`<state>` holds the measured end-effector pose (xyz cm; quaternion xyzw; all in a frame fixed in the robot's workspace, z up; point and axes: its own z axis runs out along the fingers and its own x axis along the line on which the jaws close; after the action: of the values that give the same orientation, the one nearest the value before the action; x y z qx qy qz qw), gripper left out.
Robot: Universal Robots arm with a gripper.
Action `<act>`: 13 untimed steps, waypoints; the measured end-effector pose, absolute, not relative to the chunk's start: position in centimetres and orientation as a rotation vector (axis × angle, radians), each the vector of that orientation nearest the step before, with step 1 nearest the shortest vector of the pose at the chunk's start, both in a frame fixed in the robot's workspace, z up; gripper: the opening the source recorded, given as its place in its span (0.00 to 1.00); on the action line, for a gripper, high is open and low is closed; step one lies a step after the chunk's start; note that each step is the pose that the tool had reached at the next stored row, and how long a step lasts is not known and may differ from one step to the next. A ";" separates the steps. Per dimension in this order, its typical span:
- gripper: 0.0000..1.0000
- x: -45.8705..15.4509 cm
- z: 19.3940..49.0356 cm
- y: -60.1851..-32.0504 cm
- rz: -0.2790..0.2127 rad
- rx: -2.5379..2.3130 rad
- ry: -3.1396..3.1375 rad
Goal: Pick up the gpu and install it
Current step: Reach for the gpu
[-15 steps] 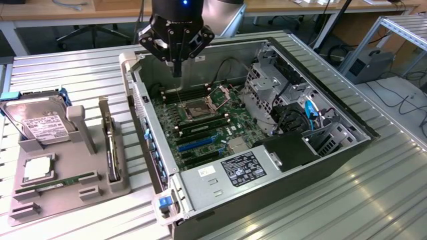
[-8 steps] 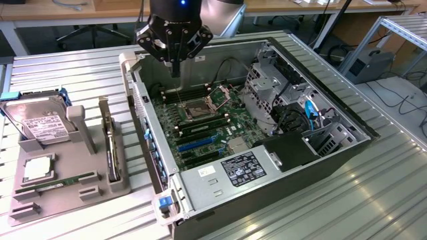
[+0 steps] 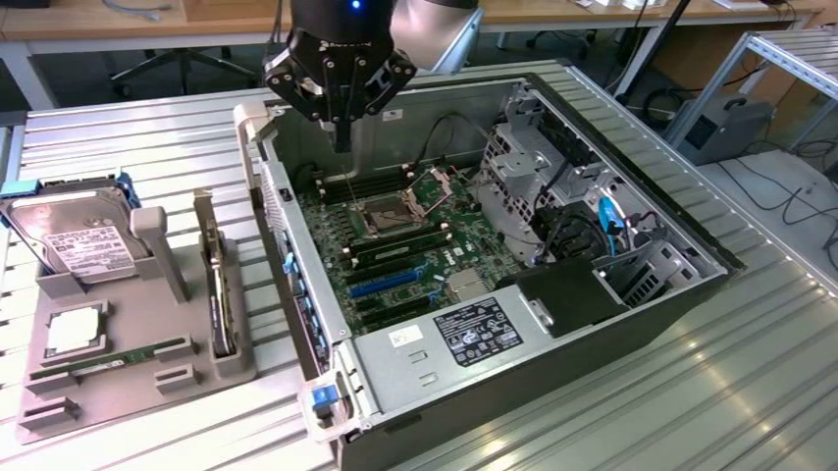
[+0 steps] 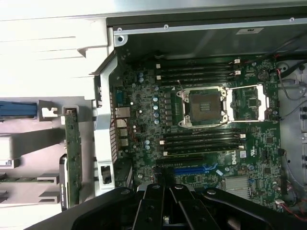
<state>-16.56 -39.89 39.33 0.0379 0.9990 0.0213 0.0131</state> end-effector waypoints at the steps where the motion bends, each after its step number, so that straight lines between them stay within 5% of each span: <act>1: 0.11 -16.6 39.3 -39.9 0.066 0.118 3.112; 13: 0.11 -17.1 39.3 -39.9 0.066 0.118 3.112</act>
<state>-17.15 -39.89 39.33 0.0379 0.9990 0.0213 0.0131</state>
